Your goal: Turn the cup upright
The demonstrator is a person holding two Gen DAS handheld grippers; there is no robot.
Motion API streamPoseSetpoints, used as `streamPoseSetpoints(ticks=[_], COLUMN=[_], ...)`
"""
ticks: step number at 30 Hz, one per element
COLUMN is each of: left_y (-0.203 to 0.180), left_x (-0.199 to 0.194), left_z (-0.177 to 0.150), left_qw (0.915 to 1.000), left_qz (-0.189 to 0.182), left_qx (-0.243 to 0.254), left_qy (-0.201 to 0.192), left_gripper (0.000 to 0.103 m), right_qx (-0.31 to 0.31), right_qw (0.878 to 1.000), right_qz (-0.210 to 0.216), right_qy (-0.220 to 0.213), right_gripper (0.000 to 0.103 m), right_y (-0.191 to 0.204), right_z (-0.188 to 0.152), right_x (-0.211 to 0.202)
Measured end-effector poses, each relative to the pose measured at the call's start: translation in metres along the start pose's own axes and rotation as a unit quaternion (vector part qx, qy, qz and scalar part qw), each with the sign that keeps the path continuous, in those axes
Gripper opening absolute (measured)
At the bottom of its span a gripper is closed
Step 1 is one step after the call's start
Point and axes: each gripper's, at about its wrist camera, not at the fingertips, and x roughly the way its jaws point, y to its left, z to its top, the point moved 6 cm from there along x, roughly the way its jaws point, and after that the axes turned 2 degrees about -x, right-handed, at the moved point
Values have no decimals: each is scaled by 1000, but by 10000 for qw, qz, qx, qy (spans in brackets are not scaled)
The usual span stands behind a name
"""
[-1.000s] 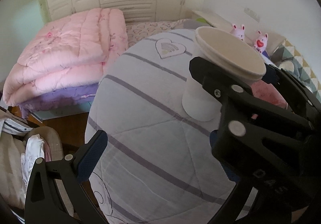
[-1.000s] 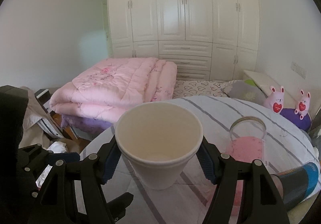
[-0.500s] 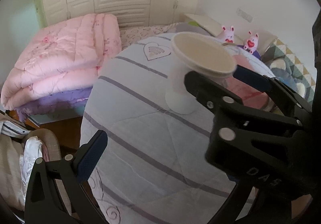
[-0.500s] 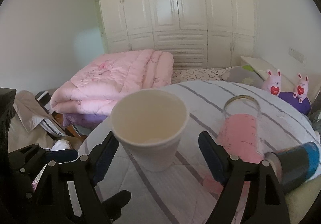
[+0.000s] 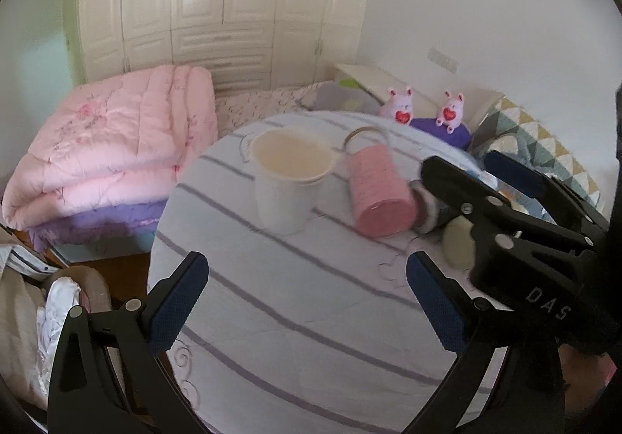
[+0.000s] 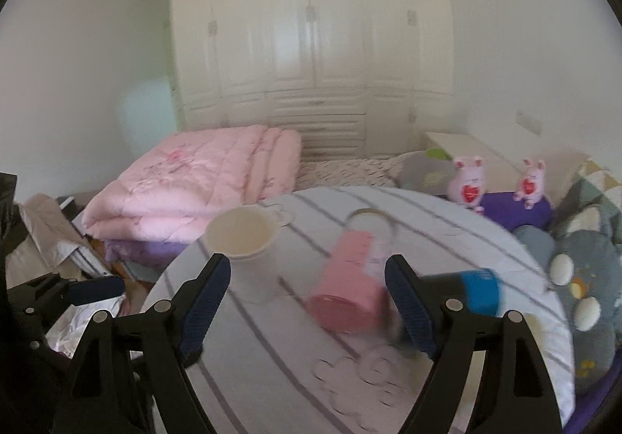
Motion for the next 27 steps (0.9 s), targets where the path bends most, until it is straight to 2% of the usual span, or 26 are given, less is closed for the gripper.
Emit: streamPoseSetpoints(ticks=[6, 14, 18, 22, 27], left_y=[-25, -41, -49, -57, -67], left_x=[-11, -44, -46, -45, -51], left_z=[-2, 7, 6, 3, 0], left_qw=[9999, 9952, 9946, 9939, 9902], left_qz=[35, 241, 285, 441, 631], left_qx=[-37, -135, -111, 46, 215], left_qy=[-119, -943, -991, -1009, -1229], left_gripper=[103, 103, 103, 103, 103], right_qx=[206, 318, 343, 311, 218], right_qw=[9980, 9933, 9922, 9922, 9913], right_qz=[-596, -1025, -1012, -1008, -1065], right_qy=[101, -430, -642, -657, -749], right_gripper=[83, 84, 86, 86, 86], right_y=[-38, -72, -77, -78, -78], right_z=[-2, -9, -16, -25, -33], right_x=[-27, -71, -85, -91, -96])
